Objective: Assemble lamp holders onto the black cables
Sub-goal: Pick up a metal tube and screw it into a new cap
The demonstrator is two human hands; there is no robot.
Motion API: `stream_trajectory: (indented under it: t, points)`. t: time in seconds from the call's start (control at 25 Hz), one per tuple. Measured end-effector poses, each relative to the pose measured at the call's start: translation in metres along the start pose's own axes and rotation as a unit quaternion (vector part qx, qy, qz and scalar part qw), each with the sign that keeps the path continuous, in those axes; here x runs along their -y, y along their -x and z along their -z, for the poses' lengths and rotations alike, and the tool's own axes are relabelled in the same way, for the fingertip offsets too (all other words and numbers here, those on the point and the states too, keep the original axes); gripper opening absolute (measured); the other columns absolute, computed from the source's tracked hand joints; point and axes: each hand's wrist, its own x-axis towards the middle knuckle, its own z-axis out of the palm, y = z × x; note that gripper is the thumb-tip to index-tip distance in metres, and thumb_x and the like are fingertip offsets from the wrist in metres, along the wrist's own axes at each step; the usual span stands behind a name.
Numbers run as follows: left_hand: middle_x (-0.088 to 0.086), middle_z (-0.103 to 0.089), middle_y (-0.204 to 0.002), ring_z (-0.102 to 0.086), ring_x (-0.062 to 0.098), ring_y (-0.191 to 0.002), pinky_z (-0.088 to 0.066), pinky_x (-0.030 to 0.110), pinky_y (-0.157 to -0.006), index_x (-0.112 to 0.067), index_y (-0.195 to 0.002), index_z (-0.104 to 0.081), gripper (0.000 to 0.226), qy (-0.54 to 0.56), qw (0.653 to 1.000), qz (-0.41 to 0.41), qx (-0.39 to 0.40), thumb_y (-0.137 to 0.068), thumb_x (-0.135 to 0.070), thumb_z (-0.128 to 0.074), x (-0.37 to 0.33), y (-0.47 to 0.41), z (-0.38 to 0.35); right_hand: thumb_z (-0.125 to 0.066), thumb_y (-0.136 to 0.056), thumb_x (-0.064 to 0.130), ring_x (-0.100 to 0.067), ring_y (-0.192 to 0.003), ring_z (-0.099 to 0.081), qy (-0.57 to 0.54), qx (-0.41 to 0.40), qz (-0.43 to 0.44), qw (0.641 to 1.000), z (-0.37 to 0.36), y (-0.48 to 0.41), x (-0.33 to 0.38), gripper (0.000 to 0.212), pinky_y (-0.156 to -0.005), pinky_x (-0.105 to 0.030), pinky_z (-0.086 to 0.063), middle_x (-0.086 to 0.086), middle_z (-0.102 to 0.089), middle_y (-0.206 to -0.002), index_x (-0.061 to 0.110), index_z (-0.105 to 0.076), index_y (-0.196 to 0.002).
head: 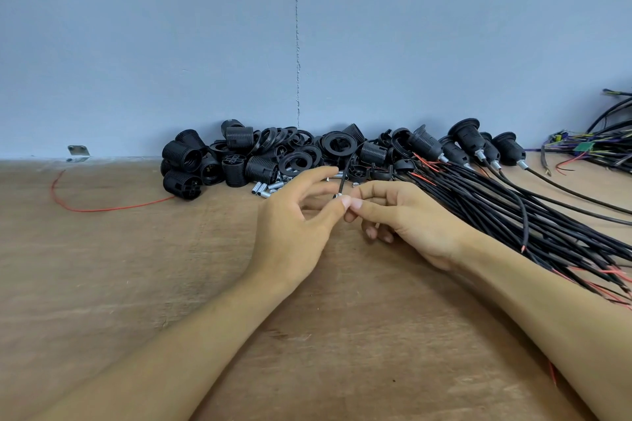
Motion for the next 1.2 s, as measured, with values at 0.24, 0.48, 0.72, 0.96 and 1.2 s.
stream_trajectory:
  t: [0.24,0.48,0.72,0.96,1.2]
  points:
    - [-0.014,-0.077,-0.081,-0.072,-0.001,-0.081,-0.052,0.011,-0.073,-0.024,-0.096,-0.078,0.01,0.007,0.999,0.036,0.003,-0.087,-0.019,-0.079,0.003,-0.002,0.0,-0.074,-0.087,0.017,-0.012,-0.059,-0.054,-0.032,-0.022,-0.003,0.999,-0.002,0.001,0.004,0.022,-0.051,-0.02,-0.04,-0.007,-0.074,-0.087,0.004,-0.069,-0.104]
    - [-0.013,-0.078,-0.089,-0.074,0.004,-0.088,-0.059,0.022,-0.078,-0.028,-0.103,-0.075,0.017,0.041,0.998,0.043,0.005,-0.087,-0.033,-0.079,0.0,-0.002,0.001,-0.074,-0.087,0.011,-0.008,-0.056,-0.051,-0.055,-0.039,0.01,0.998,-0.007,0.003,0.004,0.015,-0.051,-0.02,-0.041,-0.004,-0.073,-0.079,0.004,-0.07,-0.099]
    - [-0.012,-0.073,-0.104,-0.07,-0.003,-0.087,-0.057,0.023,-0.082,-0.037,-0.127,-0.06,0.049,0.0,0.996,0.09,0.029,-0.088,-0.013,-0.077,0.009,-0.004,0.002,-0.072,-0.087,0.012,-0.008,-0.058,-0.051,-0.127,-0.063,-0.011,0.99,-0.004,-0.001,0.003,0.004,-0.055,-0.02,-0.042,-0.009,-0.073,-0.086,0.011,-0.07,-0.091]
    - [-0.012,-0.072,-0.103,-0.07,-0.001,-0.087,-0.052,0.02,-0.075,-0.039,-0.124,-0.059,0.049,0.01,0.993,0.116,0.033,-0.085,-0.017,-0.08,0.012,-0.006,0.002,-0.073,-0.086,0.015,-0.008,-0.057,-0.052,-0.128,-0.074,-0.016,0.989,0.0,-0.002,-0.001,0.012,-0.054,-0.019,-0.043,-0.008,-0.073,-0.086,0.009,-0.07,-0.095]
    - [-0.013,-0.076,-0.097,-0.07,0.002,-0.085,-0.055,0.027,-0.077,-0.04,-0.109,-0.065,0.024,0.017,0.991,0.127,0.029,-0.087,-0.04,-0.076,0.009,-0.006,0.0,-0.075,-0.082,0.019,-0.008,-0.058,-0.054,-0.11,-0.053,-0.011,0.992,-0.003,-0.001,0.0,0.012,-0.053,-0.02,-0.043,-0.009,-0.074,-0.088,0.012,-0.071,-0.091]
